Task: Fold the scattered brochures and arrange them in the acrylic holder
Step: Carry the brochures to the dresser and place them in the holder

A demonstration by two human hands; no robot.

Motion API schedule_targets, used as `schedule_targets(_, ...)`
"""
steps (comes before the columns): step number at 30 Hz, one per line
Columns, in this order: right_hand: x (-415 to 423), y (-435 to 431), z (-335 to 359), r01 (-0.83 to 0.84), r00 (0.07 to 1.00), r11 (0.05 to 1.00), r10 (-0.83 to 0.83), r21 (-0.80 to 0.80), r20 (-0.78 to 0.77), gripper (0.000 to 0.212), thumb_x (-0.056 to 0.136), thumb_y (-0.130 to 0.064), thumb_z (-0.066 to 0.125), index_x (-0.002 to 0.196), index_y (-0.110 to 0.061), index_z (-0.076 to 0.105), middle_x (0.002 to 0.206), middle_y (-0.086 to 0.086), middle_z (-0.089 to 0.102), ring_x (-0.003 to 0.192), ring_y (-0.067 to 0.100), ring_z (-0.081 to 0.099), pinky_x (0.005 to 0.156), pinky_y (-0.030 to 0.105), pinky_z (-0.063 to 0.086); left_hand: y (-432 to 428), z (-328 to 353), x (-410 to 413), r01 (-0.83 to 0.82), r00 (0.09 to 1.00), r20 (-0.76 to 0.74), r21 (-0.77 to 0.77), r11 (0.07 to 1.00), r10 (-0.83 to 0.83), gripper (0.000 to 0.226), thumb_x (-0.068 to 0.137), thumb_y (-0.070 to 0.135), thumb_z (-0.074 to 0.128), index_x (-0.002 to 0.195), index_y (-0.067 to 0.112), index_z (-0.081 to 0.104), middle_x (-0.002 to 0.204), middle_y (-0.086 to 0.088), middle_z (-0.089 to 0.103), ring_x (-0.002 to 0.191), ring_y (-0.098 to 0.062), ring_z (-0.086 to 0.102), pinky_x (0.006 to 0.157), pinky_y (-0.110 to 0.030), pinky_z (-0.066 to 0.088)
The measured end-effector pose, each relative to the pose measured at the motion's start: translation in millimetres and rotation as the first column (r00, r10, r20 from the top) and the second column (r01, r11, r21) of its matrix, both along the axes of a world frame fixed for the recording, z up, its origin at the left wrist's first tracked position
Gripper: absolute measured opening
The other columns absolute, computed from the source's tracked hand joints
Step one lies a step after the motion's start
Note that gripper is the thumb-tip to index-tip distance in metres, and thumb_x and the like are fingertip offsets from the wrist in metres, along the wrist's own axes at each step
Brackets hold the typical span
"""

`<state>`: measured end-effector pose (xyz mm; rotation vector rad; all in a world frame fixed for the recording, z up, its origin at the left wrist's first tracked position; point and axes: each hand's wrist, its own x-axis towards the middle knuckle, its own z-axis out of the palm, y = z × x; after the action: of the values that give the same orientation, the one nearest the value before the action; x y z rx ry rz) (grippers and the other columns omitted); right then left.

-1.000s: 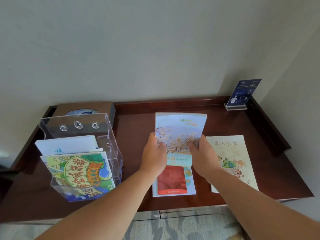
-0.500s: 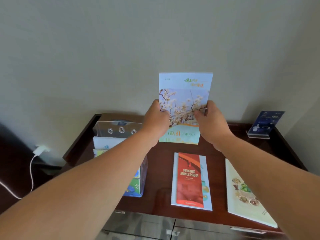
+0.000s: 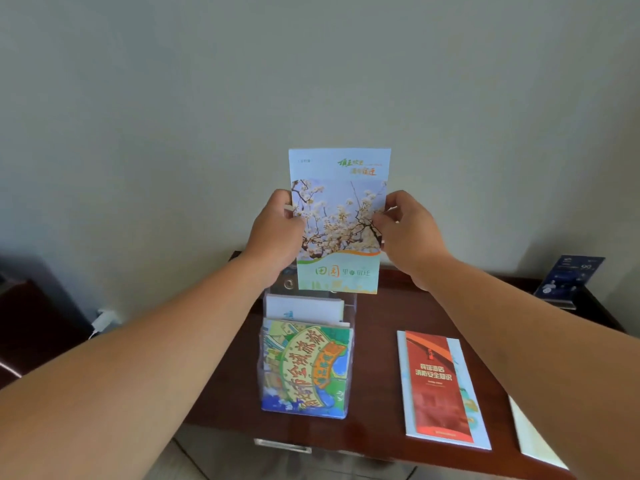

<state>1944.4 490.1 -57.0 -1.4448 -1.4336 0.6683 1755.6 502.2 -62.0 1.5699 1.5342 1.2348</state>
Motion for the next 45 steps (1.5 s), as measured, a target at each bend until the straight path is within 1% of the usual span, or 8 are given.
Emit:
schedule_targets(5,-33.2,8.5,-9.8,0.045,0.998,0.998,-0.044,-0.031,0.040,0.005,0.097,-0.019,0.056,0.095,-0.022,0.059,0.092,0.004,0.068,0.086,0.031,0.068,0.076,0.052,0.057,11.3,-9.7,-37.5,0.028,1.000,-0.015,-0.008,1.000,-0.028,0.009,0.095,0.007,0.047,0.100,0.013,0.052,0.106,-0.020,0.063,0.083,-0.023,0.053,0.075,-0.046,0.051)
schedule_targets(13,-49.3,23.6,-32.7,0.039,0.999,0.992,-0.038,-0.117,0.013,0.014,0.096,-0.015,0.055,0.088,-0.026,0.059,0.090,0.004,0.068,0.090,0.033,0.068,0.081,0.056,0.056,26.5,-37.6,-51.7,0.014,1.000,-0.018,-0.043,0.999,-0.015,0.006,0.096,0.006,0.046,0.100,0.010,0.050,0.103,-0.022,0.063,0.071,-0.022,0.047,0.058,-0.031,0.039)
schedule_targets(21,-42.3,22.5,-54.3,0.014,0.999,0.990,-0.008,-0.141,0.043,0.015,0.097,-0.015,0.054,0.089,-0.027,0.059,0.086,0.001,0.068,0.078,0.030,0.066,0.071,0.044,0.056,24.1,-57.1,-49.8,0.037,0.999,0.000,-0.097,0.995,-0.037,0.014,0.095,0.006,0.046,0.099,0.016,0.054,0.089,-0.009,0.058,0.071,-0.021,0.047,0.063,-0.034,0.042)
schedule_targets(27,-39.1,22.8,-49.5,-0.005,1.000,0.992,0.006,-0.128,0.005,0.009,0.097,-0.016,0.054,0.096,-0.022,0.061,0.088,0.001,0.068,0.084,0.029,0.068,0.078,0.053,0.057,28.2,-48.9,-48.7,0.045,0.999,-0.026,-0.060,0.997,-0.047,0.018,0.097,0.009,0.046,0.106,0.021,0.054,0.094,-0.009,0.063,0.068,-0.020,0.050,0.056,-0.031,0.041)
schedule_targets(33,-38.2,23.3,-55.2,-0.026,0.999,0.989,0.032,-0.146,0.044,0.005,0.097,-0.017,0.055,0.099,-0.015,0.060,0.090,0.007,0.068,0.087,0.036,0.067,0.078,0.056,0.056,28.3,-54.9,-51.0,0.055,0.998,-0.030,-0.082,0.995,-0.057,0.025,0.097,0.009,0.048,0.090,0.033,0.051,0.086,-0.004,0.058,0.068,-0.017,0.048,0.062,-0.033,0.044)
schedule_targets(39,-39.7,27.2,-69.2,-0.003,0.997,0.973,0.022,-0.231,0.081,0.007,0.095,-0.018,0.055,0.098,-0.015,0.060,0.090,0.003,0.068,0.087,0.033,0.067,0.081,0.054,0.056,34.1,-74.7,-51.4,0.046,0.998,-0.035,-0.159,0.986,-0.052,0.006,0.096,0.004,0.048,0.099,0.008,0.052,0.096,-0.014,0.061,0.074,-0.021,0.047,0.062,-0.035,0.042)
schedule_targets(43,-40.6,29.7,-74.2,0.002,0.997,0.977,0.014,-0.215,0.072,0.007,0.097,-0.021,0.055,0.102,-0.025,0.058,0.087,-0.005,0.065,0.082,0.023,0.066,0.081,0.051,0.058,32.3,-89.4,-51.8,0.048,0.998,-0.032,-0.192,0.980,-0.055,0.026,0.096,0.003,0.049,0.085,0.026,0.057,0.090,0.003,0.063,0.066,-0.014,0.054,0.049,-0.020,0.042)
schedule_targets(45,-40.4,30.0,-79.0,0.003,0.996,0.972,0.019,-0.233,0.092,0.008,0.096,-0.017,0.055,0.103,-0.018,0.059,0.088,-0.002,0.065,0.085,0.026,0.066,0.081,0.052,0.057,30.0,-97.5,-52.3,0.058,0.997,-0.045,-0.221,0.974,-0.070,0.028,0.095,0.002,0.049,0.086,0.027,0.058,0.092,0.005,0.064,0.072,-0.013,0.057,0.054,-0.022,0.044)
